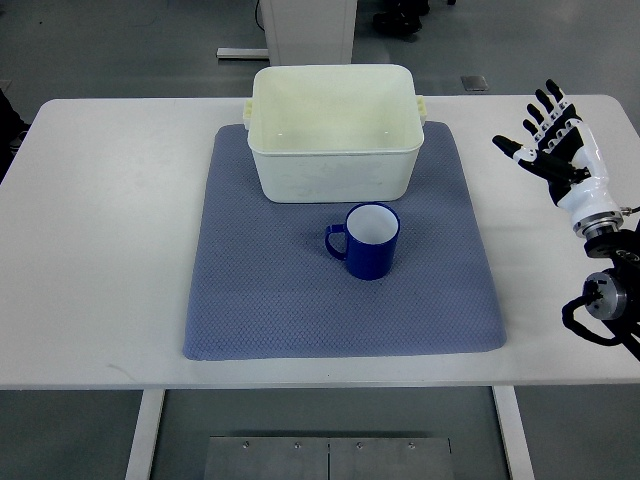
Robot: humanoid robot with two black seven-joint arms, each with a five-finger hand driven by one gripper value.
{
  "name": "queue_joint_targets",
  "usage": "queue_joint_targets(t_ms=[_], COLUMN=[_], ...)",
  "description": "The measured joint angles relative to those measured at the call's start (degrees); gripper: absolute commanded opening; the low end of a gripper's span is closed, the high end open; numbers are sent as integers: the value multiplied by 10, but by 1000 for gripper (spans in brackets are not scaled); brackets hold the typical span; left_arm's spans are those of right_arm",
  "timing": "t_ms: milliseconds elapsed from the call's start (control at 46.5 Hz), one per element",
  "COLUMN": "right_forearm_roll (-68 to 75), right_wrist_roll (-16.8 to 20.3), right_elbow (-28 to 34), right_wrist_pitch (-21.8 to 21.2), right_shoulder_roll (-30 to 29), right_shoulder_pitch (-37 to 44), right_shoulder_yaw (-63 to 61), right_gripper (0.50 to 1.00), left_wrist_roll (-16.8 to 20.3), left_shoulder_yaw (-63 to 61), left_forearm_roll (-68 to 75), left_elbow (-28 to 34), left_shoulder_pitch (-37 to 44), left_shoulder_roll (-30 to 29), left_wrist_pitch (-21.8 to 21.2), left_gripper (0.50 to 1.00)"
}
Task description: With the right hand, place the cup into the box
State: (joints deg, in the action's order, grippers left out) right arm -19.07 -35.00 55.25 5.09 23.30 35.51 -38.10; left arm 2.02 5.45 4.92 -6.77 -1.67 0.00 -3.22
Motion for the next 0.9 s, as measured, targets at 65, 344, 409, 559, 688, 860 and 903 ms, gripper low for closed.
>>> queue_joint_targets(t_ms=[65, 344, 409, 559, 688, 860, 903], right_forearm_roll=[0, -1, -3, -4, -5, -5, -5], right_wrist_roll=[0, 0, 0, 0, 0, 0, 0], right_elbow=[-2, -3, -3, 1, 1, 7, 8], right_wrist_pitch=[0, -4, -17, -70, -103, -154, -159], right_shoulder_roll=[0, 3, 7, 20, 33, 68, 71], right_shoulder_pitch=[0, 7, 7, 7, 7, 7, 6], right_shoulder_yaw=[-2, 2, 2, 3, 7, 31, 32], right_gripper=[1000, 1000, 1000, 1000, 1000, 1000, 1000], left_wrist_roll=[0, 0, 0, 0, 0, 0, 0], left_shoulder_yaw=[0, 0, 0, 0, 0, 0, 0], left_forearm_roll=[0, 0, 0, 0, 0, 0, 0], left_elbow=[0, 0, 0, 0, 0, 0, 0], left_shoulder_pitch=[0, 0, 0, 0, 0, 0, 0], left_shoulder_roll=[0, 0, 0, 0, 0, 0, 0], left_wrist_pitch=[0, 0, 0, 0, 0, 0, 0], left_gripper=[1000, 1000, 1000, 1000, 1000, 1000, 1000])
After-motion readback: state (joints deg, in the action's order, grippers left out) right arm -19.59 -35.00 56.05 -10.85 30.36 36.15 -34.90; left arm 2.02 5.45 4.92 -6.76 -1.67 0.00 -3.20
